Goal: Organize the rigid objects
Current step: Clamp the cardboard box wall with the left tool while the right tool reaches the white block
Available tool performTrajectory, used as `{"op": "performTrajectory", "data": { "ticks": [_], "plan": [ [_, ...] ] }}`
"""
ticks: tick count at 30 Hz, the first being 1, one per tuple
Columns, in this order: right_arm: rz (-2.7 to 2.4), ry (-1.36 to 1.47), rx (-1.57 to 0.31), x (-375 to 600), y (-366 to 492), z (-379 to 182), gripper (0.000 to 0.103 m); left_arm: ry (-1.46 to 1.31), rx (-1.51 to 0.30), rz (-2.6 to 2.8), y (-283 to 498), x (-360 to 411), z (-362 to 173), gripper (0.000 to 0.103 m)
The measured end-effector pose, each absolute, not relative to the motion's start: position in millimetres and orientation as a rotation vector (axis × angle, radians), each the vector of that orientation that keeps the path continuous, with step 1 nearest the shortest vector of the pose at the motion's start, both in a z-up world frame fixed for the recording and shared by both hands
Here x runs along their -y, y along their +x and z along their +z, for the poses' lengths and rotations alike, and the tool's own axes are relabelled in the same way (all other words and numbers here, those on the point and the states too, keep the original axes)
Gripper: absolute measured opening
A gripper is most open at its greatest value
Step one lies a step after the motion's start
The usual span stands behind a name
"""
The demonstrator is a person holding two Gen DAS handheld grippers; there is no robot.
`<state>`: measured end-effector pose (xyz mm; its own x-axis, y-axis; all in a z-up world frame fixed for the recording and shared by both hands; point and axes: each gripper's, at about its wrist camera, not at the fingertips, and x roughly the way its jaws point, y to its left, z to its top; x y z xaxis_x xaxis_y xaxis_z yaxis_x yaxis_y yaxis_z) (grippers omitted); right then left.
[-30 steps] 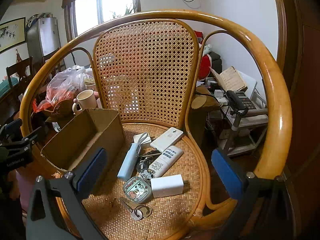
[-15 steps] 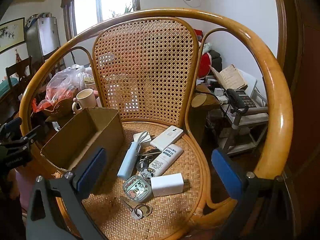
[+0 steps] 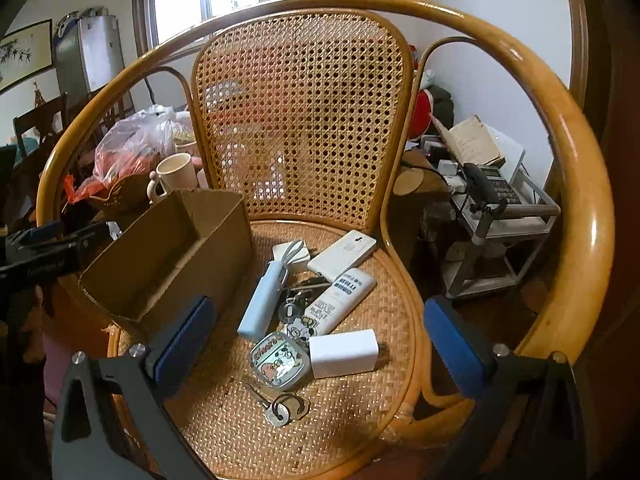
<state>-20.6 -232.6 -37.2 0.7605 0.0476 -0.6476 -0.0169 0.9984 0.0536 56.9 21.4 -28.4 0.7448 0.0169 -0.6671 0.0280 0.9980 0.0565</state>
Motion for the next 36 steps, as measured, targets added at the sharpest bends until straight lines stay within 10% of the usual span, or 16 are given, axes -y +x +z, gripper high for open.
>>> {"op": "performTrajectory", "data": {
  "ticks": [12,28,36],
  "plan": [
    [0.056,0.057,-0.788,229,-6,-52,0.103,0.081,-0.85,-0.004,98,-25,-54,0.08],
    [0.041,0.062,-0.891,230,19,-78,0.103,0.038,-0.986,0.02,132,-54,-86,0.078],
    [0.008,0.081,-0.966,240,41,-96,0.103,0.042,-1.062,-0.001,141,-56,-106,0.035]
  ]
}}
